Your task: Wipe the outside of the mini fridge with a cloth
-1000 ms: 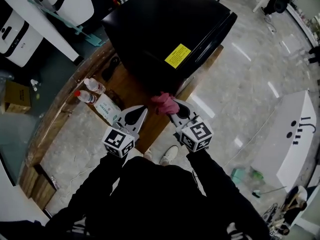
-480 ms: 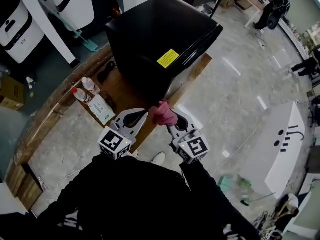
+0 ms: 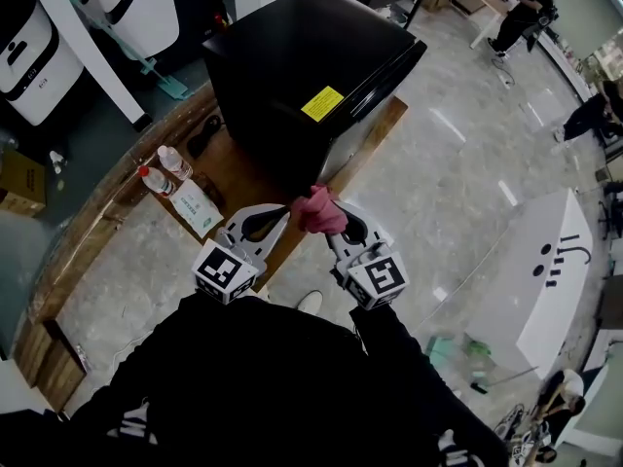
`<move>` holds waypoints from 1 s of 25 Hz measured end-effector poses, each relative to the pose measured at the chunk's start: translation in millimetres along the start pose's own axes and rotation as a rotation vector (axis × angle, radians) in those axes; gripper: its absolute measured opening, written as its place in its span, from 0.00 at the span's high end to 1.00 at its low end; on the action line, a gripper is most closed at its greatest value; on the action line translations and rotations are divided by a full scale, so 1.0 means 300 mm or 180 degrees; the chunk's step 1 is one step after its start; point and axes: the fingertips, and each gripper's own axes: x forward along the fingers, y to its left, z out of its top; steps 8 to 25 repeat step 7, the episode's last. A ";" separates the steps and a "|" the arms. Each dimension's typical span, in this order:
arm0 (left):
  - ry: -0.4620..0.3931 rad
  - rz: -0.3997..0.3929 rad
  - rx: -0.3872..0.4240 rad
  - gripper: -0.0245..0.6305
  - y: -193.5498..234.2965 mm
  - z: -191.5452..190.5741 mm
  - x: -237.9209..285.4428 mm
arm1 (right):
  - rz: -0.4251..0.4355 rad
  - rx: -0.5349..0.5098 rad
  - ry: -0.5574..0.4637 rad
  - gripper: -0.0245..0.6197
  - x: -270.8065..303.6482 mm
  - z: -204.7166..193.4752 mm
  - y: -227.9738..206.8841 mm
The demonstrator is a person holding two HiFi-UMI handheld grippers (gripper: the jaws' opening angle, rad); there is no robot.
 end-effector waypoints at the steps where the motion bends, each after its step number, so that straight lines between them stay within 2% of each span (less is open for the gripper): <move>1: 0.0009 0.0003 0.0000 0.95 0.002 -0.002 -0.002 | -0.0013 -0.0006 -0.0002 0.90 -0.002 0.000 -0.001; 25: 0.0005 0.0013 0.0013 0.95 0.013 0.004 -0.016 | -0.0045 0.0004 0.0000 0.90 -0.002 0.012 0.015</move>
